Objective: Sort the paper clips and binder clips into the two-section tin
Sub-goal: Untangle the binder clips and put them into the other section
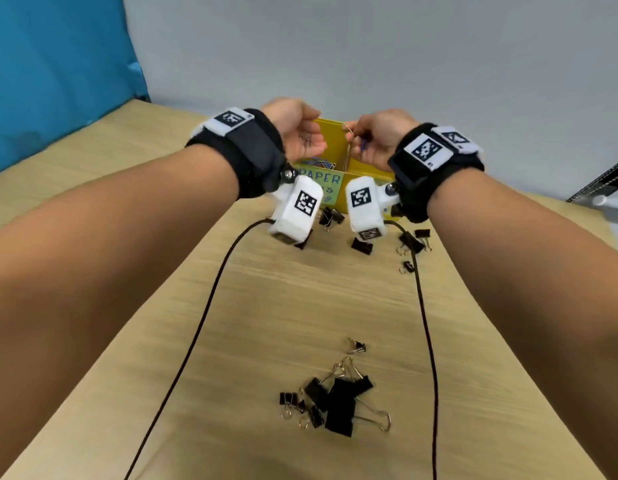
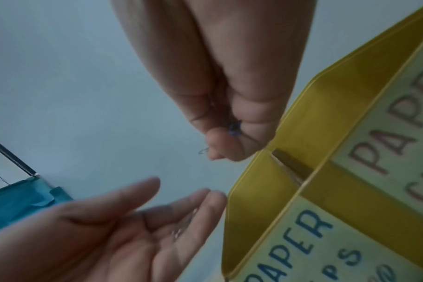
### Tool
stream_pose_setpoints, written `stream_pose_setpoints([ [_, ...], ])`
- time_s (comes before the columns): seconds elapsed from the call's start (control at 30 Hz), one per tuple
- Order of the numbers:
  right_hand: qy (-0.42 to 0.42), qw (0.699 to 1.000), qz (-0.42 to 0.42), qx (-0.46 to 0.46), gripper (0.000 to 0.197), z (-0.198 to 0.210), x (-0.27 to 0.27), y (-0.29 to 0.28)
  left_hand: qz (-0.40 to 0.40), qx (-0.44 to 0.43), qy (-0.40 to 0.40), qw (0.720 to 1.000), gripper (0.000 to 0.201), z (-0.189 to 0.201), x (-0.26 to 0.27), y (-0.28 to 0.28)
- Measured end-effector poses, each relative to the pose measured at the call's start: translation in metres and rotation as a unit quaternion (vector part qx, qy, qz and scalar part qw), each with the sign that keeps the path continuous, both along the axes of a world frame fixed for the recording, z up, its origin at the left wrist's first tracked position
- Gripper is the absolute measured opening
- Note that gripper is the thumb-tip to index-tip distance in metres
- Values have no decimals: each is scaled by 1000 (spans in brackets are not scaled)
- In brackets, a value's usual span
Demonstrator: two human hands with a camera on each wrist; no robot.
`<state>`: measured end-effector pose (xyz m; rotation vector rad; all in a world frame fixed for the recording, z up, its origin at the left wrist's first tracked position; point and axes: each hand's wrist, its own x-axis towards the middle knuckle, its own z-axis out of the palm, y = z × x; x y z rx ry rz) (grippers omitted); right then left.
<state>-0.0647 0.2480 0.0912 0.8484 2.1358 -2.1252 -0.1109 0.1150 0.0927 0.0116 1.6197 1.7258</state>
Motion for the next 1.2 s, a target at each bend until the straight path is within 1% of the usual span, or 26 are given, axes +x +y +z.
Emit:
stream_pose_setpoints([
  [0.03,-5,1000,-18,9,35,-1,-9,0,-2,8,-11,1000,31,2,-6,5],
  [0.07,-7,999,-32,22,33,-3,-15,-1,-14,18,-19,1000,37,3,-10,8],
  [0.13,-14,999,-40,34,27,-5,-26,-5,-48,15,-16,999,65,4,-14,12],
  [0.17,-25,998,-33,37,24,-6,-29,-8,-65,8,-6,998,73,4,-14,13],
  [0.2,-36,998,-21,49,22,-8,-31,-10,-81,1,8,997,77,5,-13,13],
  [0.27,-39,995,-1,89,21,-9,-31,-10,-93,-11,35,995,77,6,-11,10],
  [0.33,-18,990,24,137,12,-8,-25,-10,-87,-14,73,993,72,4,-10,4],
  [0.37,-2,987,41,157,5,-7,-17,-11,-79,-20,102,991,67,1,-8,-1],
  [0.4,16,982,60,177,5,-7,-7,-11,-72,-42,143,986,60,-3,-6,-7],
  [0.43,35,975,75,208,11,-7,6,-11,-74,-90,197,974,52,-9,-3,-15],
  [0.47,47,959,90,264,17,-8,21,-12,-86,-159,255,950,46,-16,0,-23],
  [0.5,49,933,111,338,18,-10,35,-15,-109,-236,305,916,45,-25,3,-32],
  [0.53,35,899,145,411,17,-14,47,-16,-142,-309,332,880,50,-34,7,-39],
  [0.6,-38,809,240,535,25,-31,61,-17,-217,-417,334,817,69,-50,19,-46],
  [0.63,-89,763,283,575,34,-41,64,-17,-248,-450,337,789,79,-57,25,-46],
  [0.67,-134,725,315,598,44,-52,65,-17,-271,-473,343,765,86,-63,31,-43],
  [0.7,-167,698,336,609,55,-61,65,-17,-286,-486,352,747,93,-68,35,-39],
  [0.73,-192,683,348,613,65,-70,65,-19,-297,-493,360,734,97,-74,38,-34],
  [0.77,-207,674,353,615,72,-78,65,-21,-303,-496,367,726,99,-79,42,-30],
  [0.83,-212,676,349,613,75,-91,63,-24,-306,-503,377,714,96,-88,46,-22],
  [0.87,-213,683,344,608,75,-95,61,-26,-305,-509,383,708,91,-91,48,-20],
  [0.93,-217,699,329,596,73,-99,58,-30,-301,-519,395,696,73,-96,50,-18],
  [1.0,-201,724,305,586,66,-99,54,-33,-298,-513,404,696,57,-100,51,-18],
  [1.07,-178,746,279,578,56,-98,50,-36,-301,-502,406,702,47,-102,52,-19],
  [1.13,-166,753,265,579,52,-99,46,-39,-304,-494,406,706,44,-102,52,-21],
  [1.2,-173,752,276,573,58,-101,45,-42,-312,-492,399,708,44,-101,52,-24],
])
